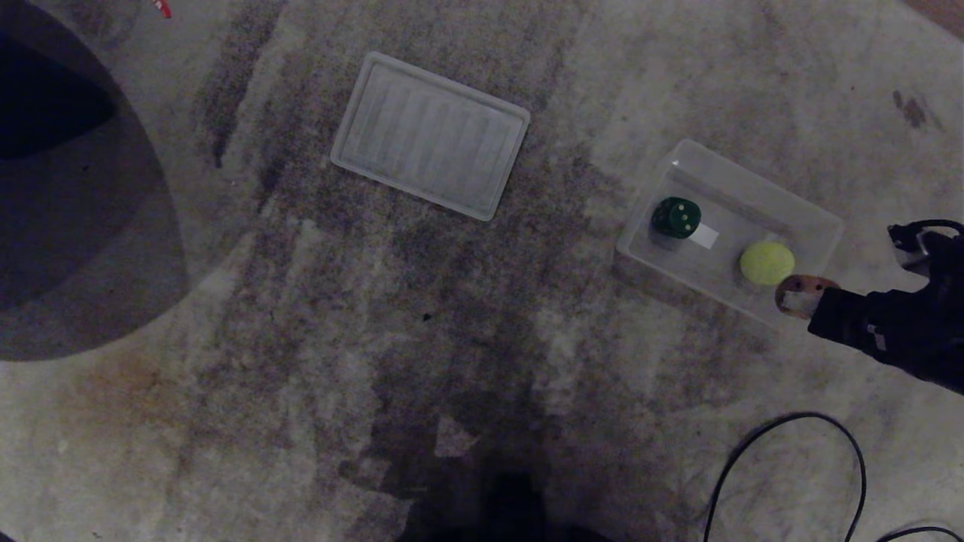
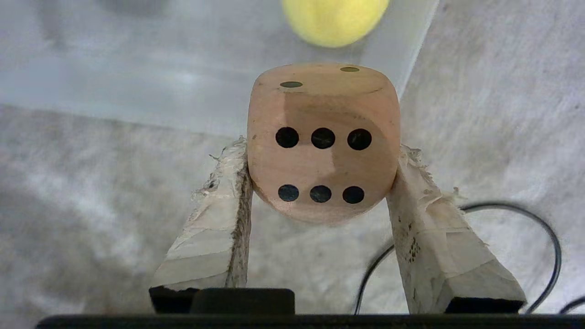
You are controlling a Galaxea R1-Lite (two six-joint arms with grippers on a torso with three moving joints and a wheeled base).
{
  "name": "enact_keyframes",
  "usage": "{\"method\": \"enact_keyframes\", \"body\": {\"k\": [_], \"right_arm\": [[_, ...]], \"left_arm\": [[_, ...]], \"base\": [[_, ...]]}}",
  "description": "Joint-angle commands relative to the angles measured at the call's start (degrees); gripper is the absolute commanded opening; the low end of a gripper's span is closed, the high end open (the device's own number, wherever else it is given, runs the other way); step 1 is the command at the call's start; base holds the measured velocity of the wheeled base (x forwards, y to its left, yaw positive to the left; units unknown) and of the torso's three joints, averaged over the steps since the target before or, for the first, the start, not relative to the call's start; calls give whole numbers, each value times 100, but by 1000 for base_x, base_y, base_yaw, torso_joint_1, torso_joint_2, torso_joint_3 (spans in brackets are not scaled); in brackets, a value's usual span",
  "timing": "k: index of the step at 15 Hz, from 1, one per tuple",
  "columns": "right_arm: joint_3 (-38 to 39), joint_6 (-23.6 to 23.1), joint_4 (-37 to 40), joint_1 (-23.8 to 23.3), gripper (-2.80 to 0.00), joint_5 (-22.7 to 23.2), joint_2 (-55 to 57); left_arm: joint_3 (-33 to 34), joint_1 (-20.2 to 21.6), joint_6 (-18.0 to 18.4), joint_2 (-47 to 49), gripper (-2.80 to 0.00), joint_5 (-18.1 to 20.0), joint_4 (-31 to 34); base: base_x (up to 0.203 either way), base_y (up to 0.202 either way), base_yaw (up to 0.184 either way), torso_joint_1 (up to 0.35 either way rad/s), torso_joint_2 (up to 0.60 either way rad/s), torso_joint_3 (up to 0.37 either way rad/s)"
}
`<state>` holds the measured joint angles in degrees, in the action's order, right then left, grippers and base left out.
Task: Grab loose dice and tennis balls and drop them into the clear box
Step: Put the toys in the box, then pick up the ball on the table
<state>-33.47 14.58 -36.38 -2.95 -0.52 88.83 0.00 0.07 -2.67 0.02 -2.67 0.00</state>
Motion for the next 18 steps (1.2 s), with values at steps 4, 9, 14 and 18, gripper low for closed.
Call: {"method": "enact_keyframes", "body": {"k": [4,9,14,18], "right_arm": [[-406,304,-62,-120,0,13,500],[-309,261,-219,-90,0,-23,-147],[255,-107,1167,136,-280,-41,-2230],[887,-294,2781,308,-280,-81,-4479]], "left_arm": [[9,1,-5,6,-280,-5,0],[9,1,-5,6,-280,-5,0],[9,1,-5,6,-280,-5,0],[9,1,-5,6,-280,-5,0]], "base": [[0,0,0,0,0,0],[0,0,0,0,0,0],[0,0,0,0,0,0],[0,0,0,0,0,0]]}}
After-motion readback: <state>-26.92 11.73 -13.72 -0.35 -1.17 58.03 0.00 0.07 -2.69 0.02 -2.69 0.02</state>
